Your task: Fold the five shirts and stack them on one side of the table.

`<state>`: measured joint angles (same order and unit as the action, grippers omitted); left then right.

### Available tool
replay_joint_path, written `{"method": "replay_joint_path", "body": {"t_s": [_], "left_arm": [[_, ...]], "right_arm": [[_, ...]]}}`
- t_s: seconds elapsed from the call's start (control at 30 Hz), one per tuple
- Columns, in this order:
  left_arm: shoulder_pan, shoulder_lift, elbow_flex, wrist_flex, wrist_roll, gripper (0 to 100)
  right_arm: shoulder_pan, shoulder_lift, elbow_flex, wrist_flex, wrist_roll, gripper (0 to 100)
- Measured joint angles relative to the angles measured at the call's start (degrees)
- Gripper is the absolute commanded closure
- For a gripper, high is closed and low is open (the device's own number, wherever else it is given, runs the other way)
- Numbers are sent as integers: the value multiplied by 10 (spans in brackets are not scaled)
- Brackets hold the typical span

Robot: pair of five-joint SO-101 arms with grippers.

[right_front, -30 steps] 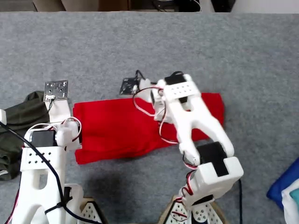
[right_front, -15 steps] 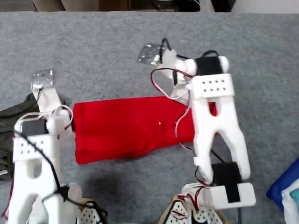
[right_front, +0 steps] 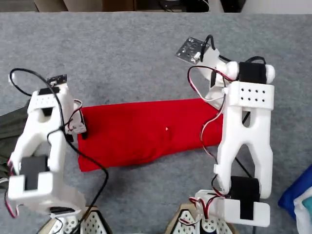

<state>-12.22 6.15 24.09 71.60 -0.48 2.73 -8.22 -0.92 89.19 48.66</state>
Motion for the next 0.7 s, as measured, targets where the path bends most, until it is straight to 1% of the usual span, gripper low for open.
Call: {"method": "replay_joint_path", "body": {"t_s": [0.13,0.33,0.47,0.53,0.67,0.7], "left_arm": [[-11,49,-44,11,1,780],[-36,81,-69,14,-33,780],[-36,99,-78,14,-46,785],[-37,108,-84,15,-46,830],[-34,131,-92,16,-46,969],[-34,134,-93,16,-46,987]], "right_arm": [[3,0,0,0,3,993],[3,0,0,0,20,993],[3,0,0,0,22,993],[3,0,0,0,22,993],[3,0,0,0,22,993],[3,0,0,0,22,993]]}}
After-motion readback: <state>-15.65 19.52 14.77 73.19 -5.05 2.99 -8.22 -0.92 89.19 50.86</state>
